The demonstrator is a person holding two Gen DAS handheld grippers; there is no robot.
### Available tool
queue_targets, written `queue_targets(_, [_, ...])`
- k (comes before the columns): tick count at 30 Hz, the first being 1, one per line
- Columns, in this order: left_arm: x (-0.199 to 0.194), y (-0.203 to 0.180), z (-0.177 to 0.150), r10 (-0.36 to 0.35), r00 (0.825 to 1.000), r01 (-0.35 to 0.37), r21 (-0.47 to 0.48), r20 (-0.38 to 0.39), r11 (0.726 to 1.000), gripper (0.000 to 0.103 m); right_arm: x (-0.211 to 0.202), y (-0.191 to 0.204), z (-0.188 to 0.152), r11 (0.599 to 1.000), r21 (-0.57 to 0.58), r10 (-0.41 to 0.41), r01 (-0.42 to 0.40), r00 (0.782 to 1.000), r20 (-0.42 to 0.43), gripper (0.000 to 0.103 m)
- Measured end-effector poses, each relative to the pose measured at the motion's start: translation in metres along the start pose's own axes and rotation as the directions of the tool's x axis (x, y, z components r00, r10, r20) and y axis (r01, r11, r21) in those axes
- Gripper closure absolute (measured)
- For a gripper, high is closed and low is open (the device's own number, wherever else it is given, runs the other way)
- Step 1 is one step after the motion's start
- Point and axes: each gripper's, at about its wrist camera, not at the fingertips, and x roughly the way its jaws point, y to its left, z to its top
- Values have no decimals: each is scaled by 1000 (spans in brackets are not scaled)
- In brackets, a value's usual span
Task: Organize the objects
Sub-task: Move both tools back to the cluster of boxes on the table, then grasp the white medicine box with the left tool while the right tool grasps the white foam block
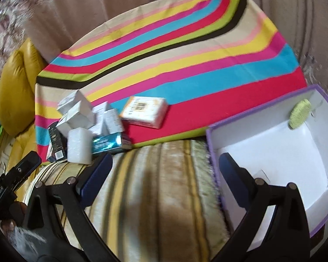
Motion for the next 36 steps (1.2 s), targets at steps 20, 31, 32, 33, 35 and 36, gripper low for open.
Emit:
queue_targets(20, [-6, 90, 9, 202, 979, -203, -187, -27, 961, 31, 21, 96, -4, 974, -222, 39, -36, 999, 8, 4])
queue_targets(31, [17, 97, 21, 217, 972, -229, -155, -91, 961, 32, 38, 131, -4, 956, -291, -28, 25, 1000, -6, 4])
queue_targets(32, [21, 97, 22, 227, 968, -241, -152, -104, 959, 32, 40, 133, -3, 954, -298, -41, 36, 999, -9, 4])
queue_targets(33, [24, 98, 23, 237, 965, -252, -149, -113, 956, 32, 43, 136, -3, 952, -303, -55, 49, 998, -10, 4])
queue_targets(35, [29, 100, 26, 256, 959, -272, -145, -123, 951, 32, 47, 140, -2, 948, -312, -73, 67, 997, -10, 5])
queue_targets(36, [31, 102, 27, 266, 955, -283, -146, -128, 948, 33, 50, 141, -2, 945, -317, -85, 77, 996, -10, 6])
